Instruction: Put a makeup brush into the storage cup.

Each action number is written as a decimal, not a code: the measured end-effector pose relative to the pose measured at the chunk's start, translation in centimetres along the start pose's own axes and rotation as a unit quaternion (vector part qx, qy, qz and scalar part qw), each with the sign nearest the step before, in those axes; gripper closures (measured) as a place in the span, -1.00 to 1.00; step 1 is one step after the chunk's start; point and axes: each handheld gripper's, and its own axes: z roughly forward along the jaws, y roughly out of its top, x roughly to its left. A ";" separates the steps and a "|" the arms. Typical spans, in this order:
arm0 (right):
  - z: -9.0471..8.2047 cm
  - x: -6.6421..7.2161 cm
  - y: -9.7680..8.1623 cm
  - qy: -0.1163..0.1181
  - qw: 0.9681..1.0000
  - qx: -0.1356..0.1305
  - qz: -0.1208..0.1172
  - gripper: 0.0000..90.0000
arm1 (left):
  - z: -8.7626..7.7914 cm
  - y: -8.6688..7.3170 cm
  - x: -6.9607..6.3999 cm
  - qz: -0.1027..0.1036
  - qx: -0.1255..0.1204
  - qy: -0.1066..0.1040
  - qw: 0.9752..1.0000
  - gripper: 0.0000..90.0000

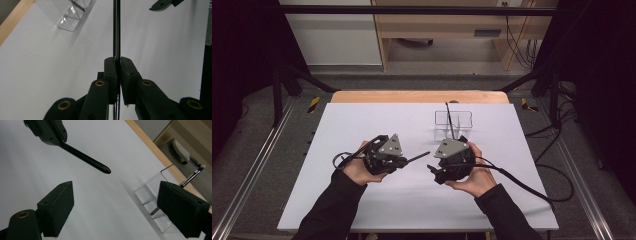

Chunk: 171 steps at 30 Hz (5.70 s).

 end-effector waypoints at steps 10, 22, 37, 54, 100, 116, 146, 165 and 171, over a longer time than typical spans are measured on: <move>0.4 0.6 0.2 0.004 0.999 0.015 -0.030 -0.66 | 0.3 0.8 -0.2 0.012 0.008 -0.007 1.000 0.85; 0.8 1.6 0.7 0.008 0.997 0.028 -0.073 -0.63 | 1.1 1.3 -0.6 0.022 0.015 -0.020 0.999 0.85; 1.2 2.8 0.7 0.003 0.990 0.033 -0.140 -0.47 | 1.7 1.8 -0.8 0.024 0.023 -0.037 0.999 0.85; 2.1 3.7 0.8 -0.015 0.973 0.057 -0.222 -0.24 | 1.9 2.0 -0.7 0.025 0.034 -0.048 0.998 0.85; 2.5 5.4 0.8 0.007 0.946 0.068 -0.317 0.72 | 2.3 2.0 -1.3 0.043 0.046 -0.072 0.995 0.85; 2.6 5.2 0.7 0.036 0.943 0.077 -0.321 0.85 | 2.0 1.9 -1.1 0.043 0.037 -0.079 0.995 0.83; 2.7 2.7 -0.7 0.058 0.970 0.090 -0.220 0.87 | -0.1 -2.1 1.1 -0.047 -0.049 0.009 0.998 -0.33; 2.1 1.1 -2.9 0.047 0.990 0.058 -0.123 0.87 | 0.6 -5.7 0.7 -0.140 -0.099 0.058 0.984 -0.54; 2.0 0.7 -3.8 0.046 0.995 0.036 -0.086 0.87 | 1.1 -6.4 0.4 -0.164 -0.117 0.075 0.977 -0.56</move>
